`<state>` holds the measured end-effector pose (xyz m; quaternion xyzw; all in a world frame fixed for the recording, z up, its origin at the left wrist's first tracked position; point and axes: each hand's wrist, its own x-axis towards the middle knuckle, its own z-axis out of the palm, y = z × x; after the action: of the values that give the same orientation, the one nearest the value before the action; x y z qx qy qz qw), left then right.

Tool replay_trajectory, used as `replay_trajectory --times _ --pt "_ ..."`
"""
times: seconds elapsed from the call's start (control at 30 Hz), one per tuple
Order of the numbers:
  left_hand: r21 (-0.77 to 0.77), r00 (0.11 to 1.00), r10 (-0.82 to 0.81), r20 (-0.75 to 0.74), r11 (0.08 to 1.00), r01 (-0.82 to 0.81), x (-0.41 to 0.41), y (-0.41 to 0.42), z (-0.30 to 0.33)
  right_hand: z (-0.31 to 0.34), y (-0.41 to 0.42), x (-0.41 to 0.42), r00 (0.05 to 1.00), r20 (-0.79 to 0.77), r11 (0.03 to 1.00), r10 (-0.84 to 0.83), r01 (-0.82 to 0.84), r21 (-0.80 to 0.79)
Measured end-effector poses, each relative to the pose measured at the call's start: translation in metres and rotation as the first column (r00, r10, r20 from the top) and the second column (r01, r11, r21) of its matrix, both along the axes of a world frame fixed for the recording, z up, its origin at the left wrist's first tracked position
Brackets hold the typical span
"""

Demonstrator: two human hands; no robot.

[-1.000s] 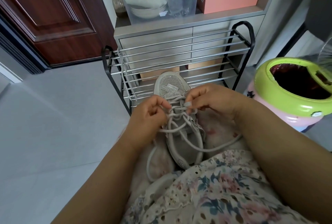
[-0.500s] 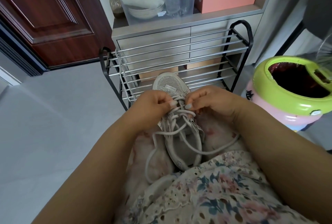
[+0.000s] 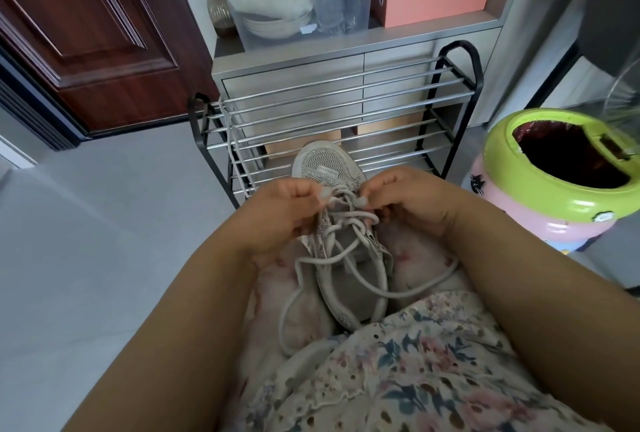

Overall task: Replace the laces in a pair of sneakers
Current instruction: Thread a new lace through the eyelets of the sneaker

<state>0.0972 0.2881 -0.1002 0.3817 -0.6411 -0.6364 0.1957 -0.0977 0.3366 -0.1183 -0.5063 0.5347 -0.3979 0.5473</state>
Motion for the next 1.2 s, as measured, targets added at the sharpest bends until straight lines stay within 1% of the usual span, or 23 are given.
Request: replay_trajectory --times 0.03,0.07,0.1,0.13,0.17,0.2,0.23,0.27,0.3,0.37,0.43,0.5,0.53,0.57,0.63,0.73,0.8,0.87,0.97,1.03,1.1,1.17,1.2 --pt "0.104 0.994 0.015 -0.113 0.995 -0.003 0.003 0.001 -0.001 0.000 0.000 -0.001 1.000 0.000 1.000 0.005 -0.005 0.002" --pt "0.160 0.986 0.045 -0.158 0.987 -0.019 0.005 0.002 -0.002 0.000 0.000 -0.001 1.000 0.000 1.000 0.009 -0.009 0.003" --pt "0.172 0.987 0.079 -0.140 0.984 -0.054 0.004 0.004 -0.003 0.000 0.000 0.000 1.000 0.000 1.000 0.011 -0.011 0.004" --pt "0.134 0.991 0.118 -0.061 0.985 -0.109 0.002 0.005 -0.004 0.000 0.000 0.000 1.000 -0.002 1.000 0.012 -0.012 0.007" --pt "0.045 0.986 0.158 0.058 0.986 -0.161 0.000 0.007 -0.003 0.000 0.000 0.001 1.000 -0.006 1.000 0.014 -0.014 0.009" --pt "-0.071 0.967 0.184 0.177 0.982 -0.174 -0.002 0.009 -0.001 0.000 0.000 0.002 1.000 -0.011 1.000 0.016 -0.016 0.012" --pt "-0.179 0.946 0.190 0.263 0.973 -0.146 -0.003 0.010 0.000 0.000 0.000 0.003 1.000 -0.016 1.000 0.018 -0.018 0.015" --pt "-0.263 0.937 0.183 0.297 0.959 -0.104 -0.004 0.011 0.001 0.001 0.000 0.003 1.000 -0.020 1.000 0.020 -0.020 0.017" --pt "-0.313 0.941 0.170 0.292 0.947 -0.074 -0.005 0.012 0.001 0.001 0.000 0.004 1.000 -0.021 1.000 0.021 -0.021 0.018" --pt "-0.340 0.957 0.154 0.247 0.938 -0.063 -0.004 0.011 0.001 0.000 0.000 0.003 0.999 -0.020 0.999 0.026 -0.025 0.020" --pt "-0.243 0.982 0.127 0.141 0.966 -0.089 -0.004 0.011 -0.001 0.000 0.000 0.001 0.999 -0.021 0.999 0.043 -0.043 0.020" --pt "-0.021 0.989 0.132 -0.068 0.991 -0.134 -0.002 0.013 -0.005 0.000 0.001 0.001 0.997 -0.025 0.998 0.066 -0.066 0.019" --pt "0.090 0.974 0.155 -0.163 0.986 -0.142 -0.001 0.014 -0.006 0.001 0.001 0.001 0.996 -0.031 0.997 0.078 -0.077 0.018" --pt "0.163 0.958 0.181 -0.223 0.976 -0.147 0.000 0.015 -0.008 0.001 0.001 0.001 0.996 -0.035 0.997 0.082 -0.082 0.018" --pt "0.182 0.950 0.204 -0.238 0.970 -0.163 0.001 0.016 -0.010 0.000 0.000 0.001 0.998 -0.016 0.998 0.055 -0.055 0.019" --pt "0.050 0.963 0.242 -0.121 0.970 -0.237 0.000 0.016 -0.012 0.000 0.000 0.001 1.000 0.015 0.999 0.011 -0.012 0.030" --pt "0.010 0.961 0.264 -0.085 0.964 -0.264 0.001 0.019 -0.009 0.001 0.002 0.002 1.000 0.000 0.999 0.023 -0.023 0.033" --pt "-0.049 0.972 0.229 -0.054 0.972 -0.232 0.004 0.026 -0.004 0.002 0.002 0.003 1.000 -0.008 0.999 0.011 -0.011 0.031" --pt "-0.212 0.974 0.206 0.089 0.960 -0.184 0.006 0.034 -0.004 0.004 0.003 0.006 0.996 -0.038 0.997 -0.076 0.077 0.016" --pt "-0.267 0.965 0.235 0.113 0.943 -0.198 0.008 0.035 -0.006 0.009 0.004 0.010 0.985 -0.117 0.991 -0.128 0.123 -0.047" --pt "-0.319 0.955 0.275 0.114 0.920 -0.227 0.010 0.034 -0.008 0.016 0.007 0.013 0.975 -0.154 0.979 -0.163 0.140 -0.150" --pt "-0.394 0.945 0.312 0.102 0.884 -0.250 0.014 0.034 -0.011 0.023 0.011 0.014 0.973 -0.177 0.966 -0.149 0.104 -0.239" --pt "-0.432 0.946 0.316 0.076 0.865 -0.254 0.016 0.034 -0.013 0.028 0.013 0.016 0.967 -0.226 0.963 -0.118 0.056 -0.265"
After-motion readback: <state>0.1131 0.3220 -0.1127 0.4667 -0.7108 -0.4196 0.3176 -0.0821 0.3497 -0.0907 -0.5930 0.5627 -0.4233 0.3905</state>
